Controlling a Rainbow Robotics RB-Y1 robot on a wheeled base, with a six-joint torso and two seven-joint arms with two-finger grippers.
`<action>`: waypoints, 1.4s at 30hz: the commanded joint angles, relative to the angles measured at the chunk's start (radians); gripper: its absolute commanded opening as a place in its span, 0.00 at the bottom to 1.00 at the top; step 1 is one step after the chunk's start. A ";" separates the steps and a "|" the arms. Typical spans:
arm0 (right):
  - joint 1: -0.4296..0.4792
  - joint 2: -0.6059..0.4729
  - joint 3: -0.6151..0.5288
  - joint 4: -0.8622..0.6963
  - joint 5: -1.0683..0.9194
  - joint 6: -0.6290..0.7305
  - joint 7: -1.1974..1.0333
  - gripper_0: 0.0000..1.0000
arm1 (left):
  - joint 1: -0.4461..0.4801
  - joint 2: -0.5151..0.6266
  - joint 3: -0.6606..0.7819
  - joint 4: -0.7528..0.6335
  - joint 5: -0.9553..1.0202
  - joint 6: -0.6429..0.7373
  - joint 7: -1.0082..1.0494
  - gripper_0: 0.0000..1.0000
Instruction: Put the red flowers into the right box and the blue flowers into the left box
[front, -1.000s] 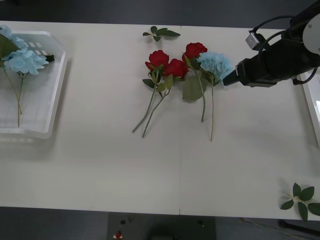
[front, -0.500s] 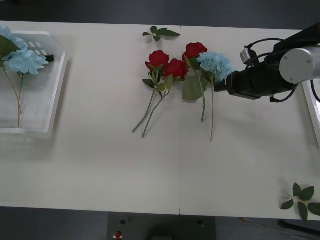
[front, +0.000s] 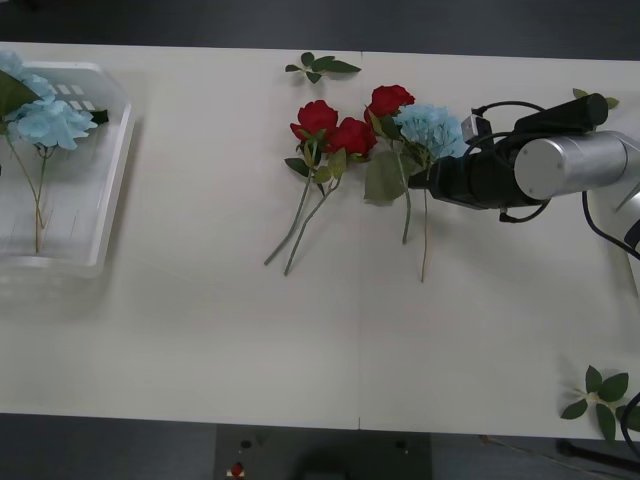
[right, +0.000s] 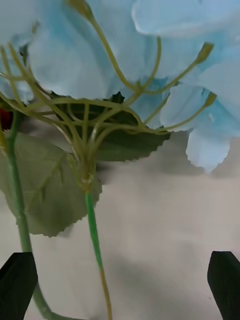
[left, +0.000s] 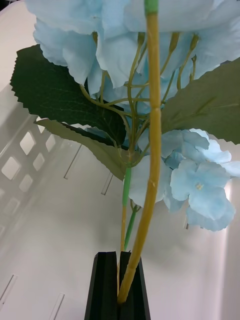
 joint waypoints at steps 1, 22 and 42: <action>-0.011 0.008 0.026 0.015 0.016 -0.033 -0.045 1.00 | -0.005 0.017 0.007 -0.022 -0.019 -0.015 0.026 0.00; -0.013 0.055 0.061 0.051 0.065 -0.074 -0.039 1.00 | 0.001 0.015 0.007 -0.022 -0.039 -0.020 -0.020 0.96; -0.023 0.064 0.093 0.039 0.087 -0.088 -0.015 0.00 | -0.001 0.145 0.045 -0.180 0.181 0.315 -0.054 0.96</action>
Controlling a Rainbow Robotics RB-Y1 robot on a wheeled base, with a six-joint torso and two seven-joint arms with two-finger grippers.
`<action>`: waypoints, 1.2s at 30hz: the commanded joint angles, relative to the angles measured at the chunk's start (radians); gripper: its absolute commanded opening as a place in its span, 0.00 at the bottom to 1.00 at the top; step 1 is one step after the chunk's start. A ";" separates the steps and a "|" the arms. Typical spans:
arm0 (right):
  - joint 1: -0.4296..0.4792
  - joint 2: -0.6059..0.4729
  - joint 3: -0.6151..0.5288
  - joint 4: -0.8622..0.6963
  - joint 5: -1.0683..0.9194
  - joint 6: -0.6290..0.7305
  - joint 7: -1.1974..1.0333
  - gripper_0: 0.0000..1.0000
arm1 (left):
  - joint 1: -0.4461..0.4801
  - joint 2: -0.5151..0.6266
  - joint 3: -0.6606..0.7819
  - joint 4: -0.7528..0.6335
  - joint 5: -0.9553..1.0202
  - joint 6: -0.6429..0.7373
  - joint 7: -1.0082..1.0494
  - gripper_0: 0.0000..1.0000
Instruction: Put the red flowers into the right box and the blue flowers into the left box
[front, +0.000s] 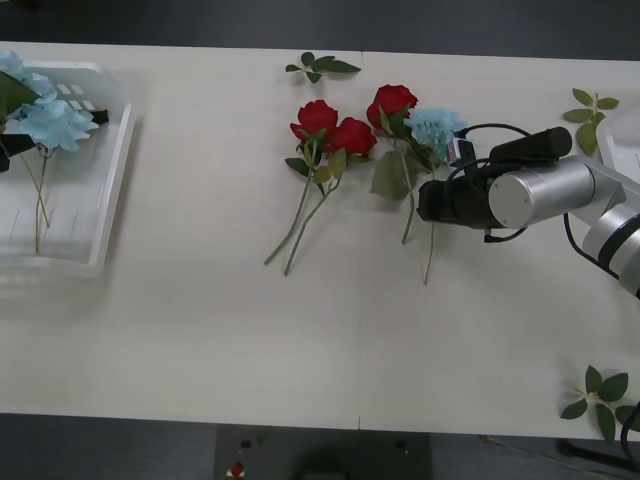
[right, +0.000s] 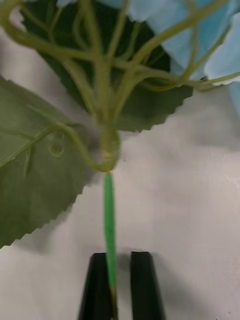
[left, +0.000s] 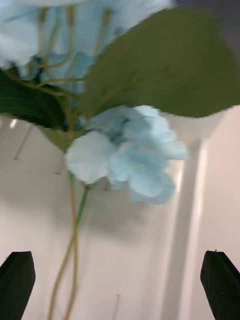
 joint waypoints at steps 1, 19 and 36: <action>-0.025 0.020 -0.006 -0.022 0.003 -0.001 -0.015 0.00 | -0.001 0.108 0.071 -0.101 0.066 0.182 -0.049 0.96; -0.136 -0.185 -0.149 -0.310 -0.186 0.240 -0.030 0.00 | -0.101 0.100 0.524 -0.248 0.022 1.084 -0.281 0.96; -0.179 -0.392 -0.408 -0.487 -0.686 0.520 0.248 0.00 | -0.174 -0.240 0.410 -0.228 0.568 0.875 -0.498 0.96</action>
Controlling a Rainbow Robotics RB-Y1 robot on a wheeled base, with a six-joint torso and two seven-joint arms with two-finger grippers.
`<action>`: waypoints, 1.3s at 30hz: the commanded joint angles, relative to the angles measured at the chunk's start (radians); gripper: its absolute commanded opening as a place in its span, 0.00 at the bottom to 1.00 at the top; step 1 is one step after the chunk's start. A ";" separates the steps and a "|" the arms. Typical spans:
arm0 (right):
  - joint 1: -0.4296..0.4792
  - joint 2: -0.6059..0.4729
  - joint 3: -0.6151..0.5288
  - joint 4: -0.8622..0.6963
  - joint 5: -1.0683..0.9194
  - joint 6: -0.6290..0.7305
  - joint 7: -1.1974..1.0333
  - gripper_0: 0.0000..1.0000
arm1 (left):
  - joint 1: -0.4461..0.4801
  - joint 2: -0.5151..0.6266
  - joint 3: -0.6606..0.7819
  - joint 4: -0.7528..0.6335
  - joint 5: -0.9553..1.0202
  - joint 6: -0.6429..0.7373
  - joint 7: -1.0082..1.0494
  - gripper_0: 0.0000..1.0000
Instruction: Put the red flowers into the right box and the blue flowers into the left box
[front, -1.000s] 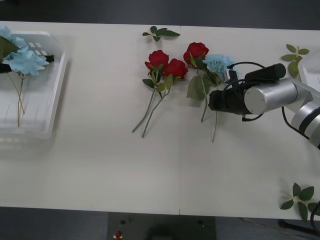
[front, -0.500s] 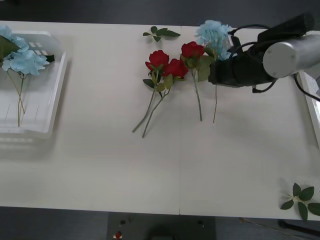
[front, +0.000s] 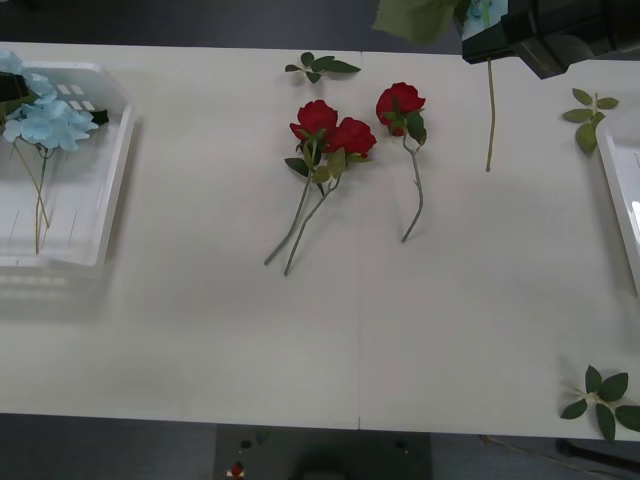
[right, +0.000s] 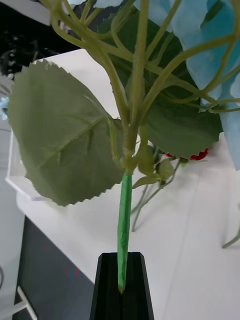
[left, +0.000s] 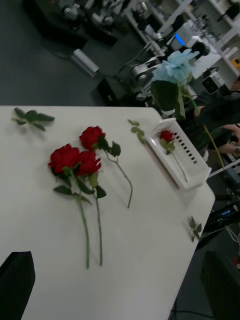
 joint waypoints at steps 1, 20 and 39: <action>-0.027 -0.037 0.017 -0.028 -0.076 -0.007 0.256 0.00 | -0.006 -0.062 -0.080 -0.009 0.076 -0.096 -0.095 0.96; -0.025 0.120 0.037 -0.145 -0.125 -0.146 0.750 0.00 | -0.006 -0.263 -0.401 -0.009 0.228 -0.415 -0.346 0.96; -0.025 0.345 0.250 -0.134 0.059 -0.518 0.707 0.00 | 0.028 -0.304 -0.599 -0.004 0.385 -0.487 -0.369 0.96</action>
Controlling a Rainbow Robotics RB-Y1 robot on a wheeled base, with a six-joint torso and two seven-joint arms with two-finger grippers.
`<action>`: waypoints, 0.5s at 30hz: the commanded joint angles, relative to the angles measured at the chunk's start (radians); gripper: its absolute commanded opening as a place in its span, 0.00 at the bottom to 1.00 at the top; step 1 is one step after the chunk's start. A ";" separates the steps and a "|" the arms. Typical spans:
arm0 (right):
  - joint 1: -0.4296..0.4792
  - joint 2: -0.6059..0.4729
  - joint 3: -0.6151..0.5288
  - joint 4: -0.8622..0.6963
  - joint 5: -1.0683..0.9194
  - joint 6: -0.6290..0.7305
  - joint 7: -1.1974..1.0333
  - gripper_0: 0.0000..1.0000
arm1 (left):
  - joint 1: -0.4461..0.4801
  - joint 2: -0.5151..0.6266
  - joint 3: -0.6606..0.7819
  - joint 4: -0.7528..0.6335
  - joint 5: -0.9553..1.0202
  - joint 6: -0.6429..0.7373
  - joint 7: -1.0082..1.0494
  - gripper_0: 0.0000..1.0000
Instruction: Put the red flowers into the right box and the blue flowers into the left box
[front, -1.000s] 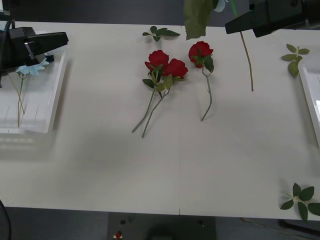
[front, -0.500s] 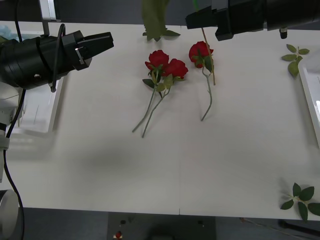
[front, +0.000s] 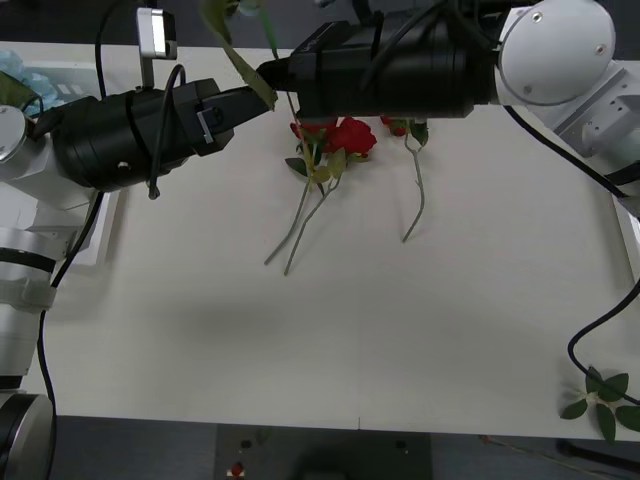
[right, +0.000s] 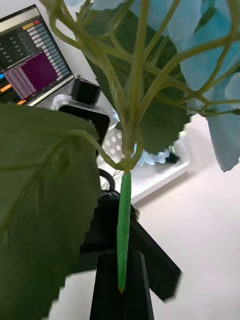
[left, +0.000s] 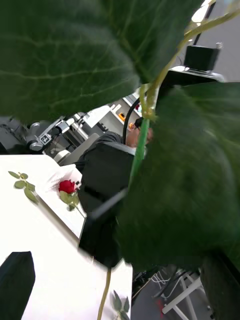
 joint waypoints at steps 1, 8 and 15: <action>-0.025 -0.005 -0.005 -0.011 -0.001 -0.017 -0.023 0.00 | 0.022 -0.007 -0.018 -0.010 0.013 -0.007 -0.086 0.96; -0.025 -0.008 -0.005 -0.012 -0.006 -0.017 -0.028 0.00 | 0.045 0.071 -0.053 -0.008 0.012 -0.001 -0.117 0.96; -0.025 -0.013 -0.005 -0.012 -0.007 -0.017 -0.040 0.00 | 0.047 0.108 -0.053 0.116 0.072 0.100 -0.232 0.96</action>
